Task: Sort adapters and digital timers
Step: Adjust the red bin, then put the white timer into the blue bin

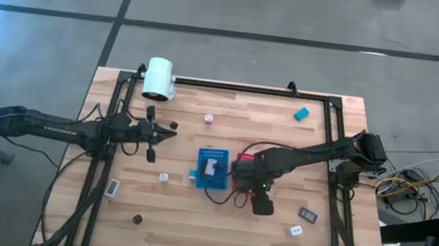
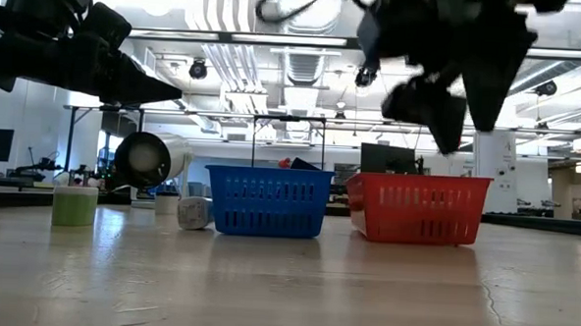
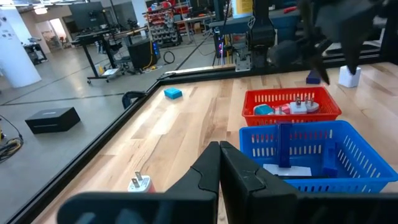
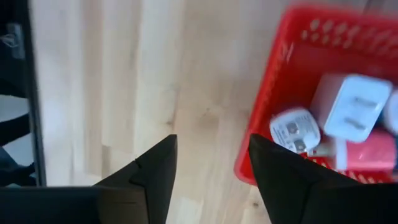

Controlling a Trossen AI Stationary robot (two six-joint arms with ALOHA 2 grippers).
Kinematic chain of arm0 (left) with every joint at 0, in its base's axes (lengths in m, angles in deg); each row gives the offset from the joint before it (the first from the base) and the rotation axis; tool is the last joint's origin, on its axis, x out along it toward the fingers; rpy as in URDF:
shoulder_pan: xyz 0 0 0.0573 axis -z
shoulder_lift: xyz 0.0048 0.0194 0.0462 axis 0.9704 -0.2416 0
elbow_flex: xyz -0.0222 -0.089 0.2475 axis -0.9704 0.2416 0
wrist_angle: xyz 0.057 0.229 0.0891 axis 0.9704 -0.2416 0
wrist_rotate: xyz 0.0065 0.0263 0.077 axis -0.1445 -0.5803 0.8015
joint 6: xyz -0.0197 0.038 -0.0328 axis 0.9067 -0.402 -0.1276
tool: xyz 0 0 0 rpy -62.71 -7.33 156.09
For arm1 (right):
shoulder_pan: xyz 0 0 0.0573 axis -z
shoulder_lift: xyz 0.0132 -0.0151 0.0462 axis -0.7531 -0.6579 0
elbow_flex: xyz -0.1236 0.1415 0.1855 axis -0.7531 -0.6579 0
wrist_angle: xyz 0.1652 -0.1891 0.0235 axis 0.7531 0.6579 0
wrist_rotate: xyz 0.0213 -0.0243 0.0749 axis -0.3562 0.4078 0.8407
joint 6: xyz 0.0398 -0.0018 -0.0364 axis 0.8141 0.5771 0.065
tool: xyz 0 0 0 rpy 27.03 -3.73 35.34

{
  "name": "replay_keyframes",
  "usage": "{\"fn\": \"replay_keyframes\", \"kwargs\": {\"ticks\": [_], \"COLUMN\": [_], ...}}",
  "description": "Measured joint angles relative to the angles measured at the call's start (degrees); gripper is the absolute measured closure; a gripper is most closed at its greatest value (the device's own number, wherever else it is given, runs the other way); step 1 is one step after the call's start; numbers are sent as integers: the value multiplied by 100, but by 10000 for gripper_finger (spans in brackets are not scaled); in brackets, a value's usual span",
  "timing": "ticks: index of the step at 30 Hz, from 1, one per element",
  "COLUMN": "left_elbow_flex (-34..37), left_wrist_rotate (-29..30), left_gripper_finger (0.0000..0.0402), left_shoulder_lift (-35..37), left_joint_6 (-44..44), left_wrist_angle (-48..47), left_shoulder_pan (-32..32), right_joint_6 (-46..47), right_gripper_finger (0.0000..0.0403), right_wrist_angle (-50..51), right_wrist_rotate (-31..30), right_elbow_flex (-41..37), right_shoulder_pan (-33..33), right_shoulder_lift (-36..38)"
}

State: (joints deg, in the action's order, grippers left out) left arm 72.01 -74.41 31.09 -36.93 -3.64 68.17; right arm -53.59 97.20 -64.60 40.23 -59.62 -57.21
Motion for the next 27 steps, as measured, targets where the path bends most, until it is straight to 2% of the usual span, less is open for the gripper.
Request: {"fn": "replay_keyframes", "kwargs": {"ticks": [3, 5, 12, 16, 20, 25, 27], "left_elbow_flex": [0, 1, 9, 11, 11, 11, 11], "left_wrist_rotate": [0, 0, -4, -8, -22, -22, -22], "left_gripper_finger": [390, 390, 390, 390, 390, 390, 390], "left_shoulder_lift": [0, 0, 4, 4, 4, 7, 4], "left_joint_6": [-1, -1, 4, 9, 22, 31, 16], "left_wrist_angle": [0, 0, -46, -44, -46, -45, -46], "left_shoulder_pan": [0, -1, 4, 4, 4, 4, 4], "right_joint_6": [-314, -727, -1522, -1521, -1175, -835, -655], "right_gripper_finger": [207, 210, 234, 251, 269, 294, 308], "right_wrist_angle": [-76, -573, -2988, -4540, -5877, -7761, -8135], "right_wrist_rotate": [-37, -44, -170, -1023, -1404, -1422, -1352], "right_elbow_flex": [241, 246, -568, -1841, -3435, -5382, -5914], "right_shoulder_pan": [13, 19, 304, 705, 1326, 2058, 2305], "right_shoulder_lift": [155, 426, 2332, 3820, 5185, 6586, 6959]}}
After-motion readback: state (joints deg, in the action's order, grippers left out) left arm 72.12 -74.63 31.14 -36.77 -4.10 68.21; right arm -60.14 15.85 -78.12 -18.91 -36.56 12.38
